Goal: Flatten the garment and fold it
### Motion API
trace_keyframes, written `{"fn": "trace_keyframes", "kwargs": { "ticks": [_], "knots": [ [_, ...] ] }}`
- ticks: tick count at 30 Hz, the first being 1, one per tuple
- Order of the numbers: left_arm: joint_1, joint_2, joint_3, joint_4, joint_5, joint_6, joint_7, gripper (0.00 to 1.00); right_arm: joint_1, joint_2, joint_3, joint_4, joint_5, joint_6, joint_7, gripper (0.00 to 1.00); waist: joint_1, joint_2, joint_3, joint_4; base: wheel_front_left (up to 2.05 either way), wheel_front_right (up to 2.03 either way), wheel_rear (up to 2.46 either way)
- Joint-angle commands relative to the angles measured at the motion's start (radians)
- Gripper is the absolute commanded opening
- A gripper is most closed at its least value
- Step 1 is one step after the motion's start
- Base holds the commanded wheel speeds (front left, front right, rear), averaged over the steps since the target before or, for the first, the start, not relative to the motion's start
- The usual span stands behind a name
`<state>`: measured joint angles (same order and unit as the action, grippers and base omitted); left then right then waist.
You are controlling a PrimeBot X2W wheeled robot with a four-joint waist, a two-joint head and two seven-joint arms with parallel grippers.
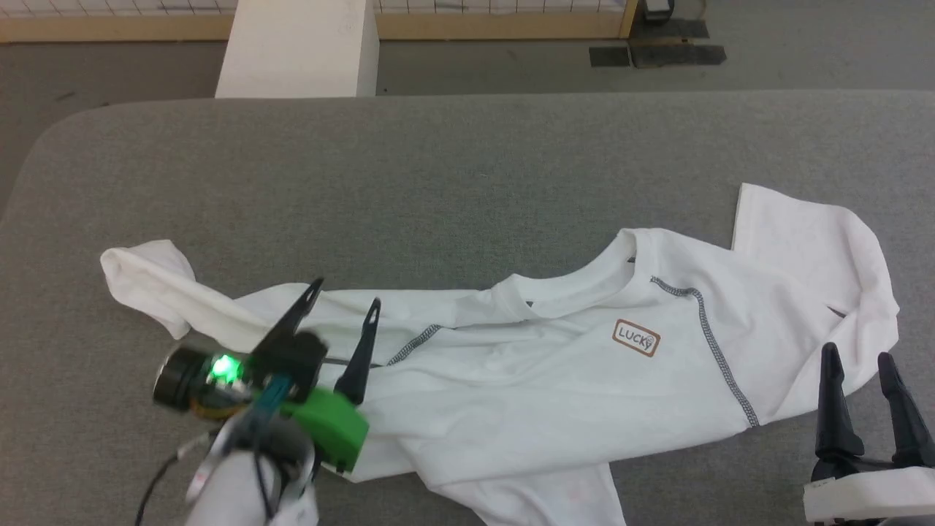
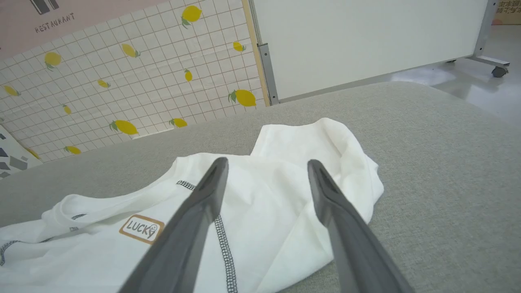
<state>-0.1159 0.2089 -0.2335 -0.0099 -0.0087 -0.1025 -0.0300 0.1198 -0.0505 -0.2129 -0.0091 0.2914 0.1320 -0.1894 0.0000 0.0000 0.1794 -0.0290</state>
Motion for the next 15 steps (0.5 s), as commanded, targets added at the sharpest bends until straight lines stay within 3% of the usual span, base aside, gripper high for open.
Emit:
{"fn": "trace_keyframes", "kwargs": {
  "ticks": [1, 6, 15],
  "knots": [
    [-0.062, 0.017, -0.03, 0.019, 0.012, -0.013, 0.05, 1.0, -0.018, 0.0, 0.005, -0.003, -0.002, -0.001, -0.002, 1.0, 0.0, 0.0, 0.03, -0.01, 0.0, 0.0, 0.0],
    [-0.231, 0.061, -0.149, 0.126, -0.043, -0.027, 0.23, 1.0, -0.033, 0.0, 0.028, 0.005, 0.007, -0.001, 0.0, 1.0, 0.0, 0.0, 0.076, -0.029, 0.0, 0.0, 0.0],
    [-0.446, 0.185, -0.487, 0.326, -0.27, -0.028, 0.515, 1.0, -0.05, 0.0, 0.043, -0.001, 0.007, -0.001, 0.006, 1.0, 0.0, 0.0, 0.123, -0.058, 0.0, 0.0, 0.0]
  ]
}}
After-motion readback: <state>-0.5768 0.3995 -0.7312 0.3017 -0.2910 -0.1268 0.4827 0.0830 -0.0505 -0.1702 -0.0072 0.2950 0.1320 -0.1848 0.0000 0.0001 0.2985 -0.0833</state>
